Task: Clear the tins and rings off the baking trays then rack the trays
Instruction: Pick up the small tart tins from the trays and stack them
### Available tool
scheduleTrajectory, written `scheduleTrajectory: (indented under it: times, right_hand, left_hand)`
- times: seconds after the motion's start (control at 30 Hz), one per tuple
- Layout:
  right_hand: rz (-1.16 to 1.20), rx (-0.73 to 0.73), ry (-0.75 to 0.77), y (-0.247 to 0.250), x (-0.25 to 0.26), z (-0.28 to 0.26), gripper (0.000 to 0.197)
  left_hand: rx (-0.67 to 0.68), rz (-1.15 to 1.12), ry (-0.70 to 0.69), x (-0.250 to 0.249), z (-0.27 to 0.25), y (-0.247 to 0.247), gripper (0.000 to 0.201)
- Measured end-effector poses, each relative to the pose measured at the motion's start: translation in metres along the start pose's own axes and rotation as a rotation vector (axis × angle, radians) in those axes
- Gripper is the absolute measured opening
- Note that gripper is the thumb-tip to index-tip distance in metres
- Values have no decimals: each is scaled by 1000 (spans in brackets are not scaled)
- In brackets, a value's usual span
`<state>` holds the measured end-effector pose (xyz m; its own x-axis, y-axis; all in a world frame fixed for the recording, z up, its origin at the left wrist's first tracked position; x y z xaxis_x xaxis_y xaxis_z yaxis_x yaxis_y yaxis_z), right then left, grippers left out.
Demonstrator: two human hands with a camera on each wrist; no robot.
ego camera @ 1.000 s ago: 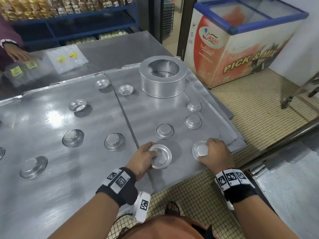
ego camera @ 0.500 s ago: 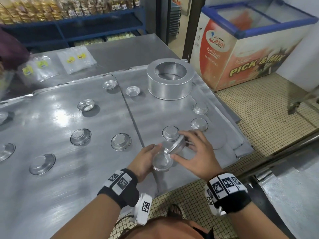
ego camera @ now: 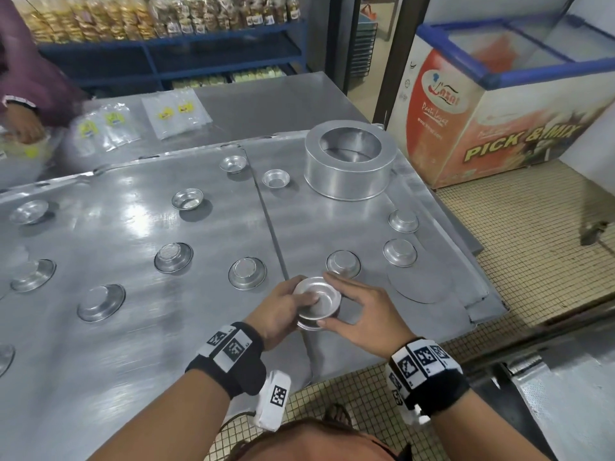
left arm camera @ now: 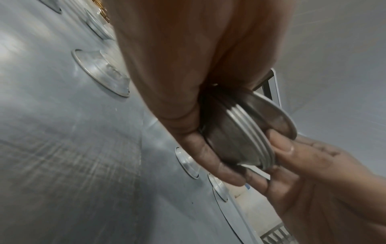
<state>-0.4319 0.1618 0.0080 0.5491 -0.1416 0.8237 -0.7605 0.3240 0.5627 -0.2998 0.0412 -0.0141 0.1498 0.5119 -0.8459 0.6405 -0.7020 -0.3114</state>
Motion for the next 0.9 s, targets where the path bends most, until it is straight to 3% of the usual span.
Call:
scheduleTrajectory:
  times: [0.13, 0.2, 0.43, 0.6, 0.73, 0.9]
  right_hand:
    - [44, 167, 2, 3, -6, 11, 82]
    - [42, 203, -27, 9, -16, 23, 87]
    - [-388, 60, -196, 9, -68, 86, 90]
    - [-627, 80, -321, -2, -84, 106, 82]
    - [-679, 72, -304, -4, -86, 110, 61]
    - [-564, 3, -270, -6, -63, 111, 57]
  left_hand:
    - [-56, 5, -17, 2, 0, 9, 32]
    - [-80, -11, -21, 3, -1, 14, 26]
    - [-147, 3, -47, 2, -14, 26, 25]
    - [-192, 4, -52, 1, -24, 36, 31]
    - [-264, -20, -50, 3, -30, 47, 31]
    - [-325, -32, -53, 4, -36, 56, 34]
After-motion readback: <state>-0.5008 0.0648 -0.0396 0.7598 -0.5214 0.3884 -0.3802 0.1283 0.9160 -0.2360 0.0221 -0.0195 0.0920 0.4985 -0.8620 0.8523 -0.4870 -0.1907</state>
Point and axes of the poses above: each hand's wrist, its own z-axis towards the middle knuckle, its own y-axis out of the back of the hand, x = y × z, the point moved 2 cm from there along z, towards the middle knuckle, and after that the axes turned 3 degrees about -y, right-handed, at the moved point
